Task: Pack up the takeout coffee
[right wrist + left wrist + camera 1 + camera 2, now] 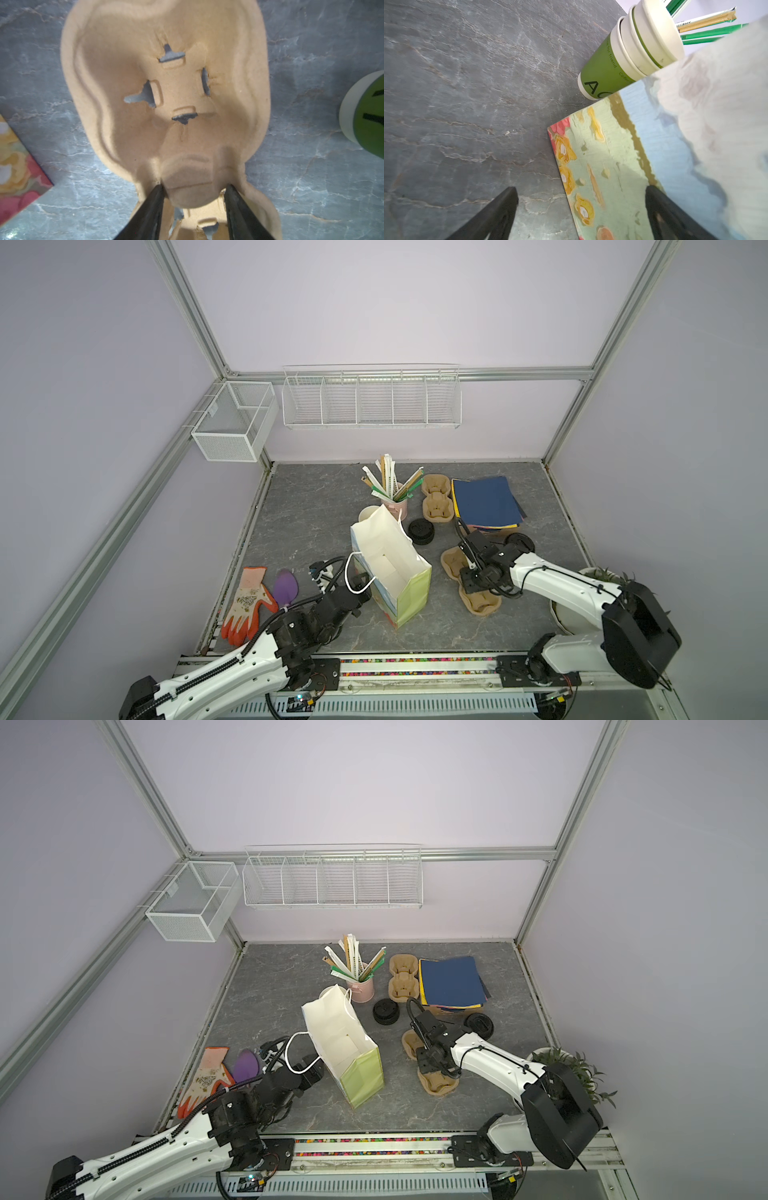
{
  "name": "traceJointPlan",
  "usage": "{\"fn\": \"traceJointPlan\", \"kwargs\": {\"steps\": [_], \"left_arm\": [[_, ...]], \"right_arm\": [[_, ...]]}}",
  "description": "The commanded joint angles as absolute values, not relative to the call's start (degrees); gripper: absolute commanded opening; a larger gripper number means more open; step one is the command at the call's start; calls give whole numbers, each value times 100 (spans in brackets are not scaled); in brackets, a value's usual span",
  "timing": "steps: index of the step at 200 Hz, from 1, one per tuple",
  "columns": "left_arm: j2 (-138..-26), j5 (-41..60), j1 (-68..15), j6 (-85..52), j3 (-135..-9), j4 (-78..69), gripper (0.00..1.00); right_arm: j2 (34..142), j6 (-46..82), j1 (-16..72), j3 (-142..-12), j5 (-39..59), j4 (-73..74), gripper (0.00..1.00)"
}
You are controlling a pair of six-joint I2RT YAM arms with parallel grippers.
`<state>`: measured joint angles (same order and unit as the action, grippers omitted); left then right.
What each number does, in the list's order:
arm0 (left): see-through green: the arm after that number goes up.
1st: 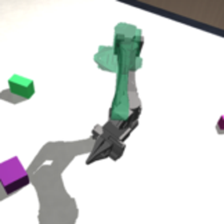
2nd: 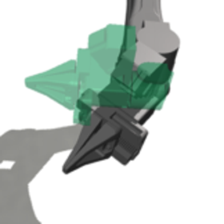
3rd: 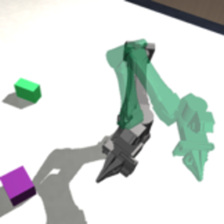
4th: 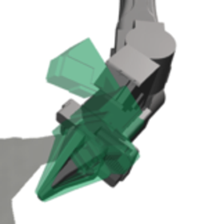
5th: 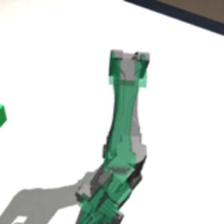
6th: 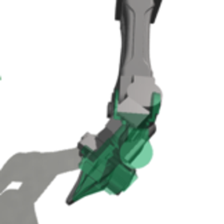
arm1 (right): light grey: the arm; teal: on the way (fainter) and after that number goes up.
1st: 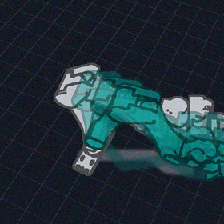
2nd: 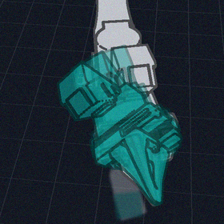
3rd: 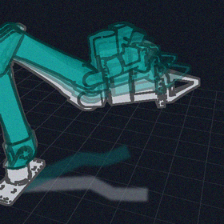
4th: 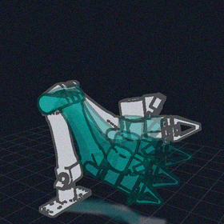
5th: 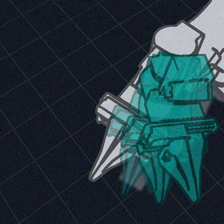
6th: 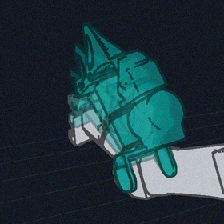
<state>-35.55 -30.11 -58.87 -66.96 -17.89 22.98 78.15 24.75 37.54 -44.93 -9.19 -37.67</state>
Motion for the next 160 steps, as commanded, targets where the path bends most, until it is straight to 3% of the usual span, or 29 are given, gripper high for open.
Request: {"fn": "traceJointPlan", "kwargs": {"steps": [1,160], "left_arm": [[-3707,-2915,-5845,-6484,-1615,1645,96],[-5703,-2164,-5810,-6394,-1494,-558,97]], "right_arm": [[7598,2331,3722,-4500,-1014,-3701,50],[7815,2223,3723,-4588,-1049,-3602,41]]}}
